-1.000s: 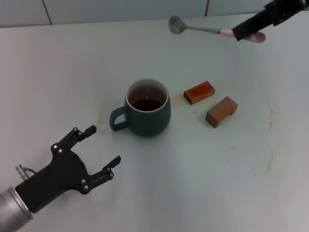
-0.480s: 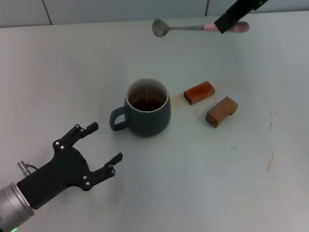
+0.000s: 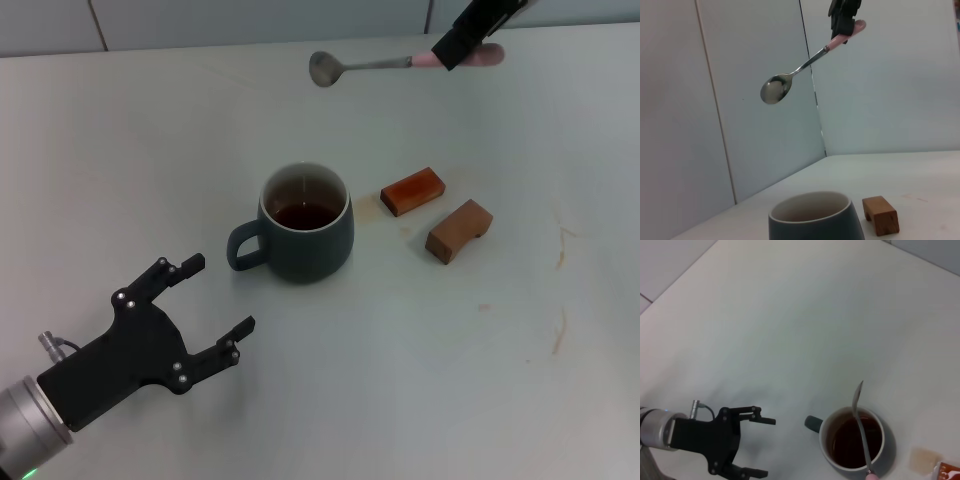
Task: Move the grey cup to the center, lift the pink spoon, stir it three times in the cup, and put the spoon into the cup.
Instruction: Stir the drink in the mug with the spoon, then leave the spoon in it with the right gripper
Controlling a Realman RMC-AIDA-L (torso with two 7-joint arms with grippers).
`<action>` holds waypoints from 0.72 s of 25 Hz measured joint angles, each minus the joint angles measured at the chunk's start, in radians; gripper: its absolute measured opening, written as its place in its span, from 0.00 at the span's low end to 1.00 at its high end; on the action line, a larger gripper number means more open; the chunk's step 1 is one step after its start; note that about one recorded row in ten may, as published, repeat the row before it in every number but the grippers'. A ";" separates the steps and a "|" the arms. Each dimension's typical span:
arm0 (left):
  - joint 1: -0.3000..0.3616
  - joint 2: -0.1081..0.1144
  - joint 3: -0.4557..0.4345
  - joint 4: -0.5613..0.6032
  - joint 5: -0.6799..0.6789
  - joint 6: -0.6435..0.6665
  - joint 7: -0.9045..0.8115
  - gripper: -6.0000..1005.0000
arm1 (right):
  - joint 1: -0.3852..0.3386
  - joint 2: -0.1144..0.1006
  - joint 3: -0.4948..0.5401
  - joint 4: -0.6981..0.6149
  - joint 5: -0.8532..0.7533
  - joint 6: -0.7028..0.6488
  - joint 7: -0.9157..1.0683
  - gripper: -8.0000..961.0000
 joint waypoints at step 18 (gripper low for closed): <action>-0.003 0.001 0.013 0.001 0.006 -0.003 -0.014 0.85 | 0.123 -0.028 -0.026 0.262 -0.079 0.006 -0.010 0.13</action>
